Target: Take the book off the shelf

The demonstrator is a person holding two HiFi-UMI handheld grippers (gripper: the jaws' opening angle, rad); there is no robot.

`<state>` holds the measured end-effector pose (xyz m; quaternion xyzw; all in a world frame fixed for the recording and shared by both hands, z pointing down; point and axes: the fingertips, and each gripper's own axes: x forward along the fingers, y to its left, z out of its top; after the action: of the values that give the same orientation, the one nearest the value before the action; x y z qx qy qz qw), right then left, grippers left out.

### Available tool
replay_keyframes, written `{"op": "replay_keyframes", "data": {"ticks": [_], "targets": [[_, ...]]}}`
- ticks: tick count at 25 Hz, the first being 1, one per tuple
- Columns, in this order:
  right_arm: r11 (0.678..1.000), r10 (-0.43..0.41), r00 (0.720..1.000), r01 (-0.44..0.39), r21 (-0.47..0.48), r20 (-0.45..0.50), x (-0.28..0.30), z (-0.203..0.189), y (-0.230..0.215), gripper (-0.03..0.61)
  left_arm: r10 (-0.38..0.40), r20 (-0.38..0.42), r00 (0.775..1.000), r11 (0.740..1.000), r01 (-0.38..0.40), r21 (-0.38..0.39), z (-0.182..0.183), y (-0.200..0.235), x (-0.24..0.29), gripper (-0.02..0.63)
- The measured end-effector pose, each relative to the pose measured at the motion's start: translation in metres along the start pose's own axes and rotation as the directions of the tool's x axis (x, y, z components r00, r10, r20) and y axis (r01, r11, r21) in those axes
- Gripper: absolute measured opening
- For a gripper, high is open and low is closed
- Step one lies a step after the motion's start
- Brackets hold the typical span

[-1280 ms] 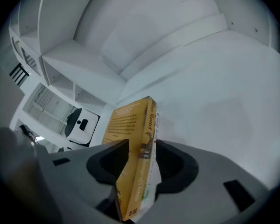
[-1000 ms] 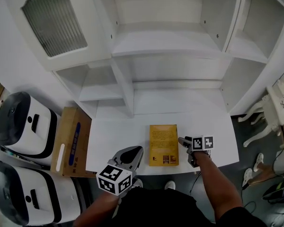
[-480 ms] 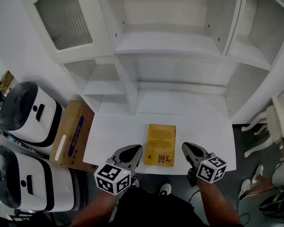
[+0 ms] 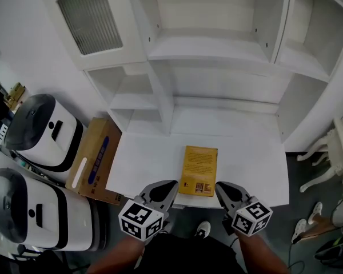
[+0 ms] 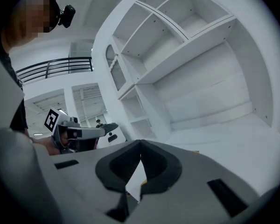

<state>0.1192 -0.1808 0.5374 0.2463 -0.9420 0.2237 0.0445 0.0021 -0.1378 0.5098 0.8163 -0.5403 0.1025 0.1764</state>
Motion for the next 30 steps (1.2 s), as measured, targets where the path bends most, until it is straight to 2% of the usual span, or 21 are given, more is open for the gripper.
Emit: {"op": "replay_keyframes", "data": {"ticks": [5, 14, 21, 26, 30], "targets": [[1.000, -0.030, 1.000, 0.030, -0.001, 0.008, -0.007, -0.006, 0.023, 0.029, -0.048, 0.006, 0.999, 0.999, 0.048, 0.019, -0.002, -0.004, -0.018, 0.011], [0.991, -0.124, 0.992, 0.123, 0.061, 0.011, -0.007, -0.042, 0.088, 0.028, -0.116, -0.007, 0.993, 0.992, 0.117, 0.039, -0.026, 0.010, -0.083, 0.011], [0.977, -0.210, 0.977, 0.208, 0.055, 0.026, -0.023, -0.071, 0.134, 0.028, -0.209, -0.020, 0.978, 0.976, 0.210, 0.050, -0.052, 0.004, -0.126, 0.011], [0.963, -0.256, 0.965, 0.249, 0.106, 0.053, -0.043, -0.079, 0.152, 0.028, -0.263, -0.036, 0.964, 0.962, 0.265, 0.066, -0.066, -0.001, -0.147, 0.011], [0.955, -0.294, 0.955, 0.291, 0.063, 0.035, -0.051, -0.088, 0.165, 0.028, -0.282, -0.038, 0.959, 0.956, 0.284, 0.071, -0.071, -0.006, -0.155, 0.011]]}}
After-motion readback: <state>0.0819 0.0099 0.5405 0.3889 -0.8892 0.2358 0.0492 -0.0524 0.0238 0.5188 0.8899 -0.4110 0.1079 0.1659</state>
